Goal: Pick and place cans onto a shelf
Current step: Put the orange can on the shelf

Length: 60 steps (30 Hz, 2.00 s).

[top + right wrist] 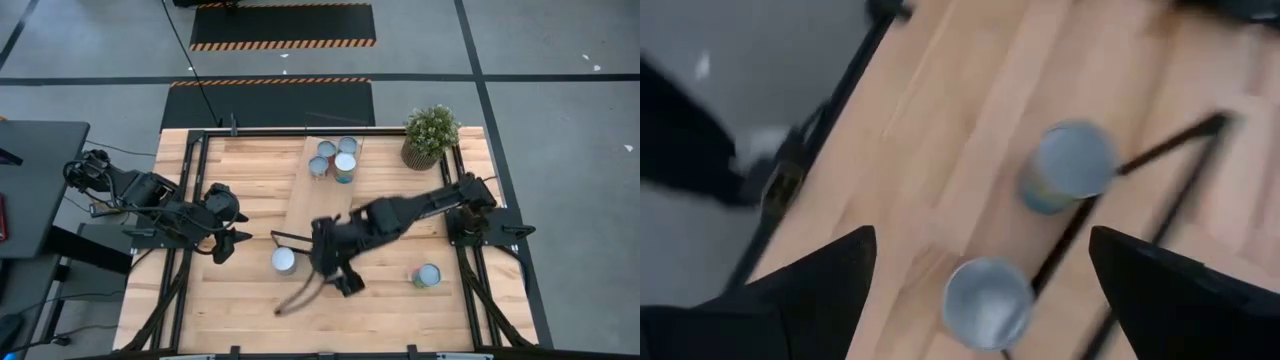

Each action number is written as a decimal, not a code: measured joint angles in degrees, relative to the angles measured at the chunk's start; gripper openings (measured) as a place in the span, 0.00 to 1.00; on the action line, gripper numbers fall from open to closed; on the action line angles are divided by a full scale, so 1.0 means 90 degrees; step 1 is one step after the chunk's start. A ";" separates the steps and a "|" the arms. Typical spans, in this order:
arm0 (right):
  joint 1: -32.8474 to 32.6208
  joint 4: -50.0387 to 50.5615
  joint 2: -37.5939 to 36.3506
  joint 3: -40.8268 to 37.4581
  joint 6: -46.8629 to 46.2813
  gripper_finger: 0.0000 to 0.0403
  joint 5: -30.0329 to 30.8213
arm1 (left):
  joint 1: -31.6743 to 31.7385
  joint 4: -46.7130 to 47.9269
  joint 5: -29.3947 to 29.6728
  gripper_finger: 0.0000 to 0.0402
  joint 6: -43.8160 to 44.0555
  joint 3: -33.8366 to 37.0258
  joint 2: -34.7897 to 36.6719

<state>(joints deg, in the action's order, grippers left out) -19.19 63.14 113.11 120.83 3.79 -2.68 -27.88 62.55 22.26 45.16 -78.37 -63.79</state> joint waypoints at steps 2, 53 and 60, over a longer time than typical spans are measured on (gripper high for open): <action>-0.0148 -0.0043 0.0017 -0.0313 0.0279 0.93 -0.0037 | 0.0000 -0.0021 0.0000 0.56 0.0004 0.0000 0.0000; -0.1258 -0.0353 -0.3984 -0.7476 -0.9378 0.99 -0.0148 | 0.0007 0.0079 -0.0151 0.56 0.0076 0.0005 -0.0039; -0.1451 -0.0469 -0.4077 -0.7838 -0.9761 0.99 -0.0104 | 0.0007 0.0076 -0.0243 0.56 0.0076 0.0005 -0.0039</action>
<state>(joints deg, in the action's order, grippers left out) -32.25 58.92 76.42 50.28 -84.06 -3.61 -27.81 63.23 20.08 45.84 -78.32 -64.14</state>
